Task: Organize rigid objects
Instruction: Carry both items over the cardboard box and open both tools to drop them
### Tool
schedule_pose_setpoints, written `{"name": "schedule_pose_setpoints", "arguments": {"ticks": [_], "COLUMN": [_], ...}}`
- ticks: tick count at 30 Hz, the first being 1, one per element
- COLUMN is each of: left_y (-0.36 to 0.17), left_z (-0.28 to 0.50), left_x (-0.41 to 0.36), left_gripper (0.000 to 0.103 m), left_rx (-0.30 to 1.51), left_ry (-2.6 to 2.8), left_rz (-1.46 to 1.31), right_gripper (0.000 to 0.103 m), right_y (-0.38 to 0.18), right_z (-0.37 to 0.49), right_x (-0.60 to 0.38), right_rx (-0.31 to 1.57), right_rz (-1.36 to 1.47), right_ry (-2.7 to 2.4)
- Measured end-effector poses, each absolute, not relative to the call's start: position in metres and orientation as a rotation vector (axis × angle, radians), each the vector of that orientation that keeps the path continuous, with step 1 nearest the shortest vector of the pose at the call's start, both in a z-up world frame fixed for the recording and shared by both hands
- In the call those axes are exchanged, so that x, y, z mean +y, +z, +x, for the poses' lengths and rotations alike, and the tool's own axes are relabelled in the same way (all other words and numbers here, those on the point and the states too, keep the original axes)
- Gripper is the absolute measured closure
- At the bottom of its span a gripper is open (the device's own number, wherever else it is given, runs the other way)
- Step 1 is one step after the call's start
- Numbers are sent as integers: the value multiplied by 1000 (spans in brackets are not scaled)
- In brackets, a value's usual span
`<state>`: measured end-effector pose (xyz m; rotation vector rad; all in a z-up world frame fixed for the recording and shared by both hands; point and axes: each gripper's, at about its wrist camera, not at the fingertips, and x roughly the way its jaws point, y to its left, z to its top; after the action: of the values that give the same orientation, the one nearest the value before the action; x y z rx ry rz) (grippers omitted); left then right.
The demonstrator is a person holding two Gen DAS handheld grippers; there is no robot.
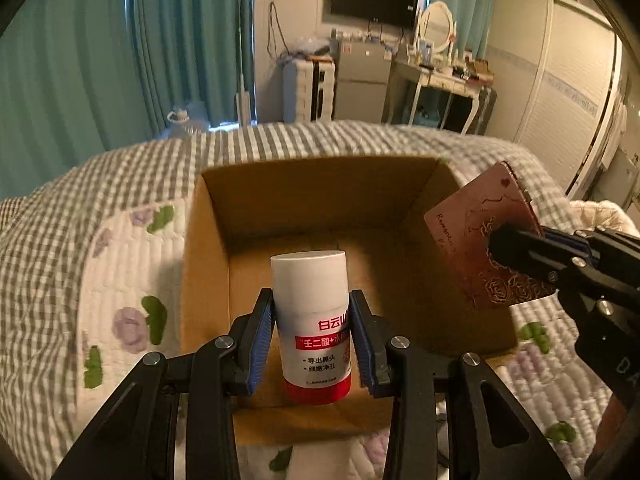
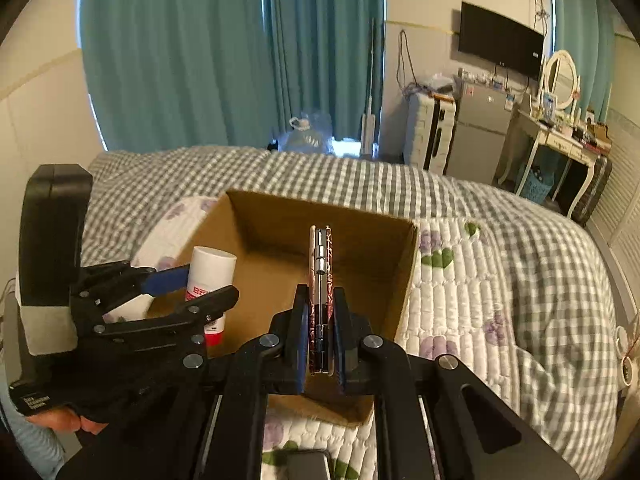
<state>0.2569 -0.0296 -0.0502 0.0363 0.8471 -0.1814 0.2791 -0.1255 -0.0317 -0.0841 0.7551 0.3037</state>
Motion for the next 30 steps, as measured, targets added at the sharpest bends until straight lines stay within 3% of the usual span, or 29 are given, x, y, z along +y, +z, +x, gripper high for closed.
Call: {"name": "schedule_pose_setpoints", "arguments": {"ticks": [8, 10, 11, 21, 22, 24, 25, 30], "left_y": [-72, -71, -69, -42, -38, -27, -21, 11], "left_z": [270, 266, 264, 237, 231, 216, 209, 168], "left_x": [-34, -36, -38, -13, -11, -10, -9, -15], "left_gripper": [62, 47, 45, 44, 44, 41, 34, 18], "left_rx": [888, 870, 857, 788, 777, 753, 744, 693], "left_ry": [-173, -184, -184, -138, -136, -125, -119, -115], "left_rz": [37, 43, 54, 23, 24, 29, 35, 50], "right_gripper": [94, 94, 94, 92, 87, 40, 34, 33], "right_y": [-63, -66, -66, -69, -68, -61, -55, -11], "right_z": [300, 303, 304, 319, 317, 311, 306, 272], "right_x": [-130, -131, -129, -135, -136, -139, -142, -152], "right_rx": [809, 820, 825, 852, 841, 805, 780, 695], "right_rz": [-74, -68, -61, -23, -16, -9, -3, -19], "right_ry": [301, 303, 304, 309, 309, 299, 283, 243]}}
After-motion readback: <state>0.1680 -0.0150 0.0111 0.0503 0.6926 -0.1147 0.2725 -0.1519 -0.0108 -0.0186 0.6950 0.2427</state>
